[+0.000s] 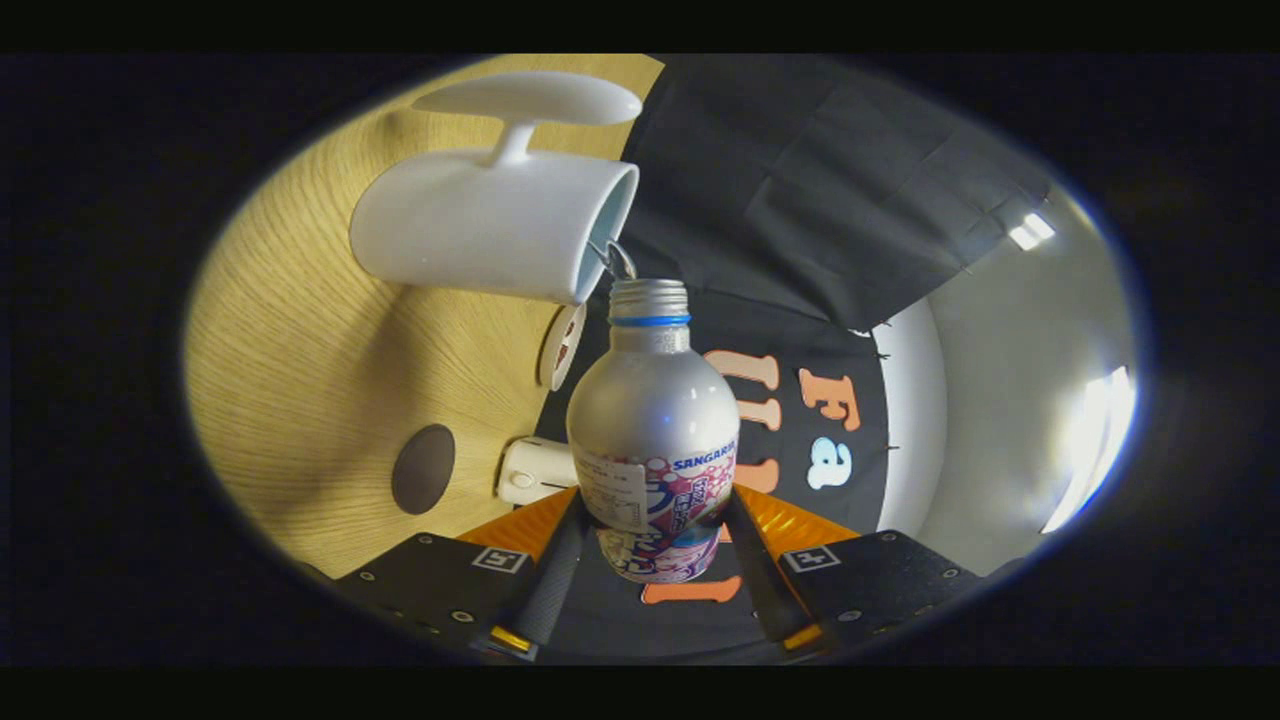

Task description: Take the bottle from table, then pour the juice into the cup, finally place the bottle on the coaster

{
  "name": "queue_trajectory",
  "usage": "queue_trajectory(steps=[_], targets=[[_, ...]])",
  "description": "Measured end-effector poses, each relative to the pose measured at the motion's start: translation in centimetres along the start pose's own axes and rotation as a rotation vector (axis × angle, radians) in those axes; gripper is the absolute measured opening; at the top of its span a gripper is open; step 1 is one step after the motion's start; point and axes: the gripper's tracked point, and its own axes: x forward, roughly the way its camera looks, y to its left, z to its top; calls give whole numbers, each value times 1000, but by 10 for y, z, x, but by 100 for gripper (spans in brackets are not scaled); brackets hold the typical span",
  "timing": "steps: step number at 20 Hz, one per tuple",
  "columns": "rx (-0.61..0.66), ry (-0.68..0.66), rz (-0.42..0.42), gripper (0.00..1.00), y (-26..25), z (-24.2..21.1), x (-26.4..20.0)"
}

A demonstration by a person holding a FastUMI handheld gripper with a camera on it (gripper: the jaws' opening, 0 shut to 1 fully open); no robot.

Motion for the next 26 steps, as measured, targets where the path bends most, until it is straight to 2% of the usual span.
queue_trajectory(steps=[26], targets=[[-81, -34, 2, 77, -3, -7, 0]])
